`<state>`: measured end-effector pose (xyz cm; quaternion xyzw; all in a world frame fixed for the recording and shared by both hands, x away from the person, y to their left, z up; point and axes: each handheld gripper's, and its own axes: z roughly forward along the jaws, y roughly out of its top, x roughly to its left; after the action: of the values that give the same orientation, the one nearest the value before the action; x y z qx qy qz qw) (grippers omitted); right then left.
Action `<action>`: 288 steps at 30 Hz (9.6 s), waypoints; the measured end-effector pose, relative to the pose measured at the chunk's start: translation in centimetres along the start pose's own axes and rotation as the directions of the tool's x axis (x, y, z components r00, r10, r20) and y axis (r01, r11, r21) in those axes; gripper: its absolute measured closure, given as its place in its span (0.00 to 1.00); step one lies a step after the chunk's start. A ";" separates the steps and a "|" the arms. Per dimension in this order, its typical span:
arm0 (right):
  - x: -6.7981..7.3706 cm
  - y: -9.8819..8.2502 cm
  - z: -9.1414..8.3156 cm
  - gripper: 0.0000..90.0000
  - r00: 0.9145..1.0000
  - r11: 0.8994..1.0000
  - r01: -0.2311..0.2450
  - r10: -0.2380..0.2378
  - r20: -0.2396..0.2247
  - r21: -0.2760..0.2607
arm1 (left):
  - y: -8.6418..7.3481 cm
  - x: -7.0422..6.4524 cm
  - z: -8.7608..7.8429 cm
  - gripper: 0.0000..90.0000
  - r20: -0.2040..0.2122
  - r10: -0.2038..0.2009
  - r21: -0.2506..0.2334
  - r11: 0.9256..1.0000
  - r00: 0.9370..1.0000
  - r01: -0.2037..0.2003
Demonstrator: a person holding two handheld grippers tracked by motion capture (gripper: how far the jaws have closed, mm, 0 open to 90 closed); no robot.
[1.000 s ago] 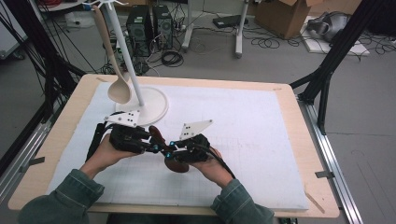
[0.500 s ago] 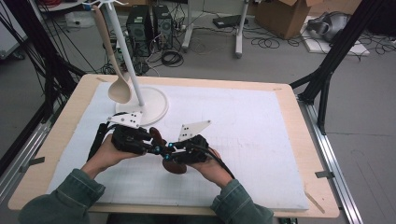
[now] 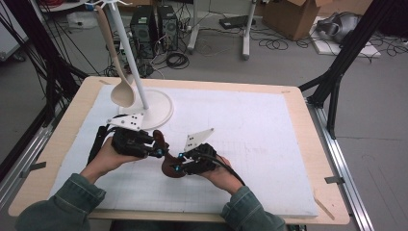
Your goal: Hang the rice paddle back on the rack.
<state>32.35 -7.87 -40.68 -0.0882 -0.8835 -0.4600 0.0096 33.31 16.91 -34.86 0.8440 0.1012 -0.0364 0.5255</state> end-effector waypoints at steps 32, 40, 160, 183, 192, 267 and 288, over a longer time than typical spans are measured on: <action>-0.6 -0.6 -2.9 0.61 0.996 0.993 -0.057 0.063 0.056 -0.104 | 1.6 1.1 -2.0 0.86 -0.108 -0.031 0.015 0.999 0.994 0.033; -0.8 -1.5 -4.6 0.52 0.989 0.986 -0.093 0.108 0.106 -0.139 | 3.1 1.8 -3.7 0.86 -0.153 -0.033 0.000 0.999 0.988 0.033; -1.6 -5.0 -11.0 0.28 0.956 0.954 -0.171 0.221 0.195 -0.244 | 17.8 8.7 -14.5 0.86 -0.446 -0.174 -0.145 0.982 0.878 0.121; -1.7 -5.0 -10.8 0.28 0.959 0.953 -0.171 0.219 0.179 -0.249 | 18.5 9.5 -14.3 0.86 -0.494 -0.205 -0.133 0.978 0.845 0.159; -1.7 -4.9 -10.7 0.28 0.960 0.953 -0.170 0.218 0.177 -0.249 | 18.2 9.3 -14.4 0.86 -0.489 -0.224 -0.164 0.973 0.843 0.163; -1.7 -4.4 -11.8 0.28 0.954 0.944 -0.156 0.220 0.206 -0.289 | 14.0 5.8 -16.7 0.70 -0.591 -0.229 -0.234 0.966 0.773 0.108; -1.9 -5.1 -13.5 0.23 0.915 0.936 -0.169 0.266 0.305 -0.308 | 8.9 3.6 -15.3 0.49 -0.546 -0.152 -0.193 0.980 0.824 0.053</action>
<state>32.50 -22.00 -37.22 -0.2658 -0.7835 -0.5519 -0.1047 37.99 27.28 -20.87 0.7633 0.2979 0.1919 0.5401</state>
